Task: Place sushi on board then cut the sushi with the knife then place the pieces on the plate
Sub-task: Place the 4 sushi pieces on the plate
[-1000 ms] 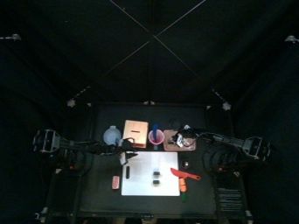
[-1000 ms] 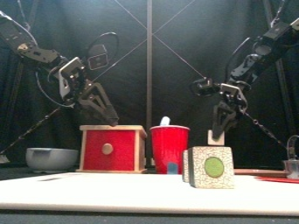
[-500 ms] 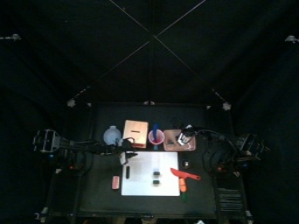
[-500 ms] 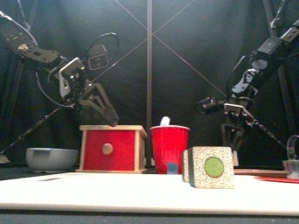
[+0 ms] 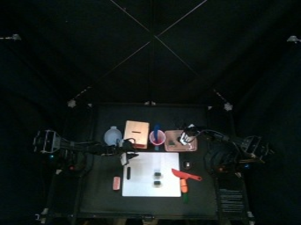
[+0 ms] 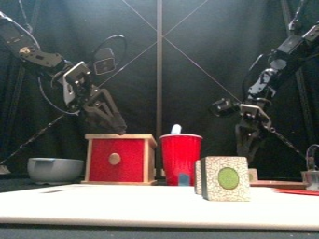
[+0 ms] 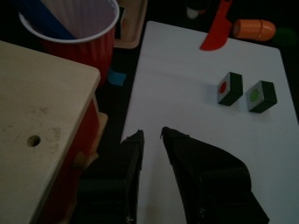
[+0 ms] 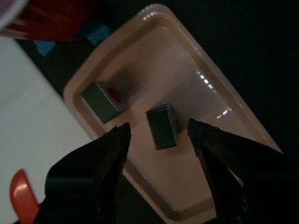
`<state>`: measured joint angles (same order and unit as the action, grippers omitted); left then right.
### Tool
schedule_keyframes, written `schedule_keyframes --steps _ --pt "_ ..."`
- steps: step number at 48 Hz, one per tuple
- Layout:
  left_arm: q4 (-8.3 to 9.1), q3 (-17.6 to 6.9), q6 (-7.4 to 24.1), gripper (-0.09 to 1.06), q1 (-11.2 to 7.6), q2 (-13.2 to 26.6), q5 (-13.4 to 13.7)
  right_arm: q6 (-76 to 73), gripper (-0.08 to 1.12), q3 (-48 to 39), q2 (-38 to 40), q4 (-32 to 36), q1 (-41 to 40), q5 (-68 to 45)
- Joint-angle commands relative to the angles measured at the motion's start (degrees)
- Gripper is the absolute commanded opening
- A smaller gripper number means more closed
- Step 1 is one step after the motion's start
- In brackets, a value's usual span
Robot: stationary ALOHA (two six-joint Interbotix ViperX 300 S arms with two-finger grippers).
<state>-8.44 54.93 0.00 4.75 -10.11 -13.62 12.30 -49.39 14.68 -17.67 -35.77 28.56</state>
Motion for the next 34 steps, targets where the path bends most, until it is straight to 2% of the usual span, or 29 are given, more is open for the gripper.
schedule_keyframes --steps 1,7,15,25,34 --pt "0.09 -0.8 -0.1 0.67 0.18 -0.3 -0.5 0.1 0.88 2.9 4.9 0.0 4.5 1.9" --pt "-0.09 -0.9 -0.1 0.67 0.26 -0.3 -0.5 -0.2 0.89 5.2 8.1 -0.4 10.6 2.3" --pt "-0.26 -1.1 -0.1 0.67 0.18 -0.3 -0.5 -4.2 0.88 6.8 8.2 -2.2 16.6 2.0" --pt "-0.97 -1.1 -0.1 0.67 0.26 -0.3 -0.5 -11.9 0.88 7.9 4.7 4.4 27.2 0.1" --pt "-1.23 -1.1 -0.1 0.67 0.18 -0.3 -0.5 -20.3 0.89 8.2 1.6 10.3 34.5 -6.7"
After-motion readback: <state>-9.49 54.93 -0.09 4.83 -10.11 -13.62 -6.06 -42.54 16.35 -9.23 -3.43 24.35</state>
